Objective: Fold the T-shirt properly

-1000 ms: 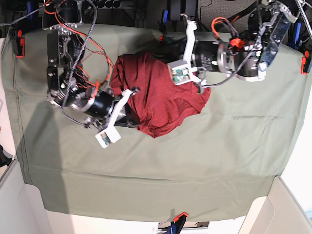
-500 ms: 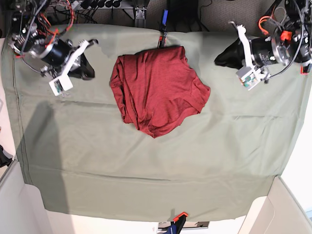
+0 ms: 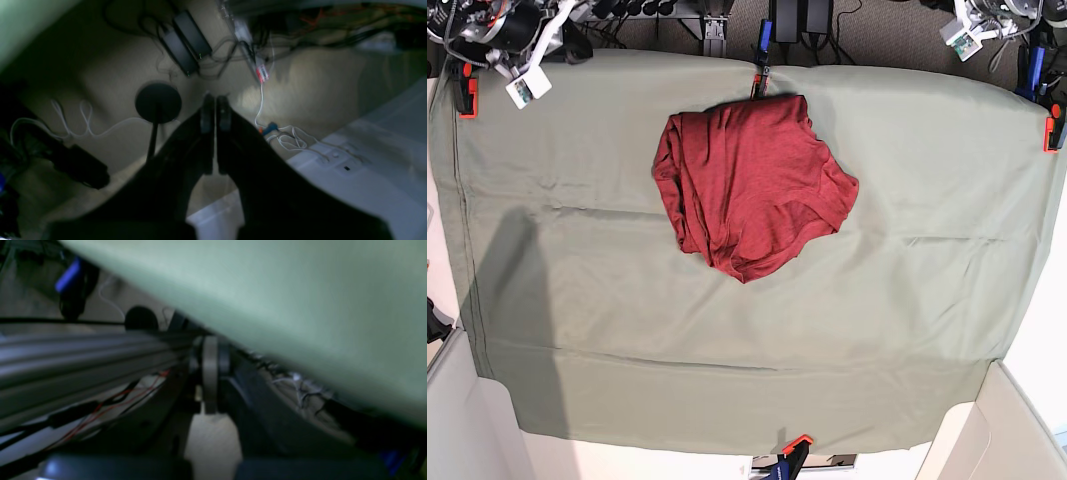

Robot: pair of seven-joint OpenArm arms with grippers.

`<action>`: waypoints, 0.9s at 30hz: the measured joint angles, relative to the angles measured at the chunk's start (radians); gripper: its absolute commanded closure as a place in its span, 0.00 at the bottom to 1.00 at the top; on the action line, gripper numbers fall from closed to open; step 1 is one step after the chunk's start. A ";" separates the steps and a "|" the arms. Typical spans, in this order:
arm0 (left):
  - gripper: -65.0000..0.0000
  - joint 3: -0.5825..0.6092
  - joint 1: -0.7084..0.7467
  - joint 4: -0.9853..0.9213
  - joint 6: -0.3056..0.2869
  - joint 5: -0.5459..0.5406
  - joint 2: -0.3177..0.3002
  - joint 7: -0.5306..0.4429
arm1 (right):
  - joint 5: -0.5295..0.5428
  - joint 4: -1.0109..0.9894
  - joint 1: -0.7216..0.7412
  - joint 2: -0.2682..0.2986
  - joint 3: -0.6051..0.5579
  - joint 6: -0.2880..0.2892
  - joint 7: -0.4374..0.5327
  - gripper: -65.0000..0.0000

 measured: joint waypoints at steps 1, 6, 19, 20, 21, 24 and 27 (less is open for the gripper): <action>0.98 0.000 0.010 -0.020 0.000 0.000 -0.001 -0.002 | 0.002 0.000 -0.024 0.000 0.000 0.000 0.000 1.00; 0.98 0.013 0.018 -0.172 -0.002 0.002 0.000 -0.001 | 0.013 0.000 -0.139 -0.017 0.000 0.000 -0.031 1.00; 0.98 0.418 -0.131 -0.574 0.056 0.182 0.003 -0.096 | 0.022 -0.091 -0.284 -0.047 0.000 -0.003 -0.084 1.00; 0.98 0.461 -0.162 -0.608 0.087 0.219 0.005 -0.098 | 0.026 -0.122 -0.282 -0.047 0.000 -0.003 -0.082 1.00; 0.98 0.503 -0.193 -0.645 0.116 0.248 0.004 -0.103 | 0.026 -0.156 -0.279 -0.047 0.000 -0.003 -0.082 1.00; 0.98 0.618 -0.286 -0.765 0.179 0.351 0.025 -0.103 | -0.018 -0.278 -0.262 -0.047 0.000 -0.003 -0.086 1.00; 0.98 0.723 -0.385 -0.911 0.241 0.427 0.072 -0.104 | -0.056 -0.424 -0.206 -0.047 0.000 -0.044 -0.141 1.00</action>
